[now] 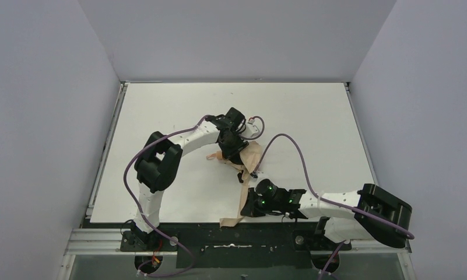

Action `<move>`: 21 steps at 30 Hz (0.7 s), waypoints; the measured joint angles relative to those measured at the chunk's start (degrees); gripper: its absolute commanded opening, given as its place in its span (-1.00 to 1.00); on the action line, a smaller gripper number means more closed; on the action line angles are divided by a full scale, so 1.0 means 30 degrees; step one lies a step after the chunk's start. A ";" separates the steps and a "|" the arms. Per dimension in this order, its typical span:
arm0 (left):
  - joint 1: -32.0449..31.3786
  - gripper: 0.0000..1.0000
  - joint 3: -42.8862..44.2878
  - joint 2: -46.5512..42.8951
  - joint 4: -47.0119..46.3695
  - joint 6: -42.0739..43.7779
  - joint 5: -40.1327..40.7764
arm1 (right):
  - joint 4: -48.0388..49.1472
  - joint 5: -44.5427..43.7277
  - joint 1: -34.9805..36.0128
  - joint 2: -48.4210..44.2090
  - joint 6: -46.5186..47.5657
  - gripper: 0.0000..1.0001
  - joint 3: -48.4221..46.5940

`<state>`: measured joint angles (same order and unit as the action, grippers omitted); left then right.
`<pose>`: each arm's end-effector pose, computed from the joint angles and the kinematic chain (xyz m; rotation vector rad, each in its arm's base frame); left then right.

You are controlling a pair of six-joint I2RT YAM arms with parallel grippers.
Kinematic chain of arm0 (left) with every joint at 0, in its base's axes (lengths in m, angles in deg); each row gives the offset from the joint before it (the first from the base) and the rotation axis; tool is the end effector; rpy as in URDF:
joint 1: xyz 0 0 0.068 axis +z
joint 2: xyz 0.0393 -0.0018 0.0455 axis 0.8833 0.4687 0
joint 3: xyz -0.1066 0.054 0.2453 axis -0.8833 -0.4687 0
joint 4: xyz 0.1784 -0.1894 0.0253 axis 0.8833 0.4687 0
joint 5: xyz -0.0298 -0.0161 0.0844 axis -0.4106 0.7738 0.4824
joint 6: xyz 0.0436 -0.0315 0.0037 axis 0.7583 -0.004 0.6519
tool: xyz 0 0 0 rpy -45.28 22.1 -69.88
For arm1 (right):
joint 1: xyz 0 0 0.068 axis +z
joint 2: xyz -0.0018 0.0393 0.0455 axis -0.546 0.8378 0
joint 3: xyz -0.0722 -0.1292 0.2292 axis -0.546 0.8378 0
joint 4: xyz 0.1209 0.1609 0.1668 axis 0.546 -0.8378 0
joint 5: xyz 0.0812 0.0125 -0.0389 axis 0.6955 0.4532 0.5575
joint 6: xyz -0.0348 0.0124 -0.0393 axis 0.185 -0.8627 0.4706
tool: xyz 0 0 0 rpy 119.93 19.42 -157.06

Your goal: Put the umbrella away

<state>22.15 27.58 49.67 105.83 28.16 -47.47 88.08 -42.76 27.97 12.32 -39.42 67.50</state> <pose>0.3269 -0.2779 0.1752 1.3642 2.3897 -0.2369 0.0954 0.1888 0.1280 -0.2277 2.7393 1.0634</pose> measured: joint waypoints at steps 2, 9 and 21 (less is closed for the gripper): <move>-0.0029 -1.00 0.0015 0.0015 0.0000 -0.0095 0.0189 | 0.0022 -0.0321 0.0284 -0.0087 0.0102 -1.00 0.0000; -0.0051 -1.00 0.0175 0.0102 0.0138 -0.0189 0.0539 | -0.0153 -0.1071 0.1457 -0.0991 0.0189 -1.00 -0.0007; -0.0444 -1.00 -0.1996 -0.0947 -0.2310 -0.0022 0.1275 | -0.1647 -0.2266 0.1843 -0.0758 -0.0284 -1.00 -0.0291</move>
<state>20.81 21.59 46.83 98.90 28.09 -43.64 83.14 -49.56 33.50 10.05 -40.27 66.63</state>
